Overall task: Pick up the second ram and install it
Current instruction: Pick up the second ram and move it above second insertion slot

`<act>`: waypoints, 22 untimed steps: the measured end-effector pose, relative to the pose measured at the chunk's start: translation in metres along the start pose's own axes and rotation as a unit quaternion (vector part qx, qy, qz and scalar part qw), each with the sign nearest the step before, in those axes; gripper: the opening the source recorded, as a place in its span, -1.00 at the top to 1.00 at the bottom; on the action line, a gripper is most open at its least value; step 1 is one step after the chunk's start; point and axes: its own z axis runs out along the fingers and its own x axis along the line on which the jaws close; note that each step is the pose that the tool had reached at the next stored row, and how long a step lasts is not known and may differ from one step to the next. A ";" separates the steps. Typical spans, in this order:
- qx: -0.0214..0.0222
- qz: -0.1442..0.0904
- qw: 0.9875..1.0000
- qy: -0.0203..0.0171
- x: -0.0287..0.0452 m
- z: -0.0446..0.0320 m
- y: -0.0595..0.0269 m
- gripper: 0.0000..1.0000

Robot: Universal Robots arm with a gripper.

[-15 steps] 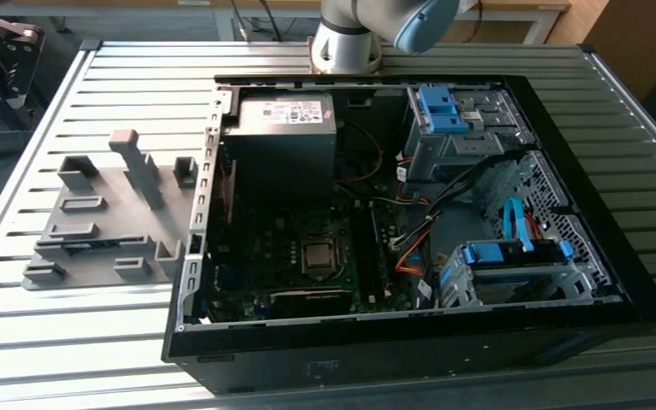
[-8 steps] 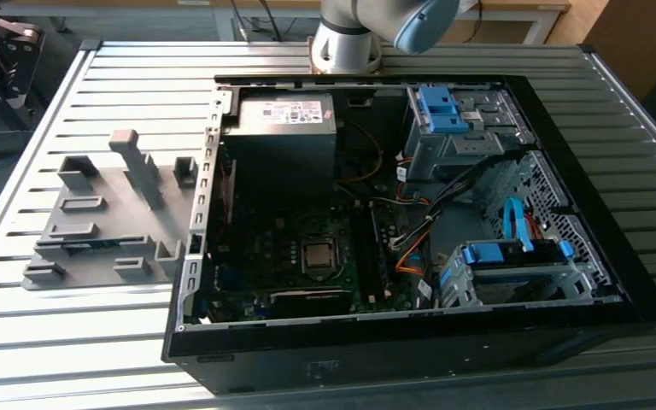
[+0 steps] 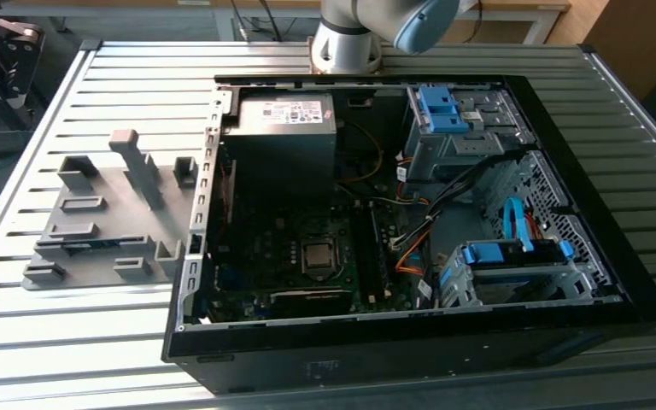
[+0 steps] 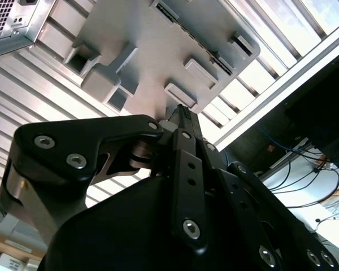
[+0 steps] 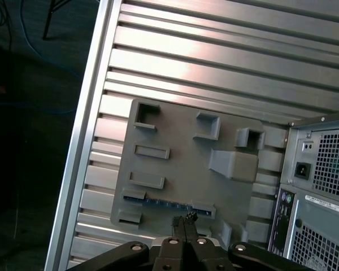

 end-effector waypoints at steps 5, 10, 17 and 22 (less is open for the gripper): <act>0.000 -0.003 1.000 0.000 0.0000 0.0000 0.0000 0.79; 0.000 -0.005 1.000 0.000 0.0000 0.0000 0.0000 0.79; 0.000 -0.009 1.000 0.000 0.0000 0.0000 0.0000 0.79; 0.000 -0.012 1.000 0.001 0.0000 0.0000 0.0000 0.79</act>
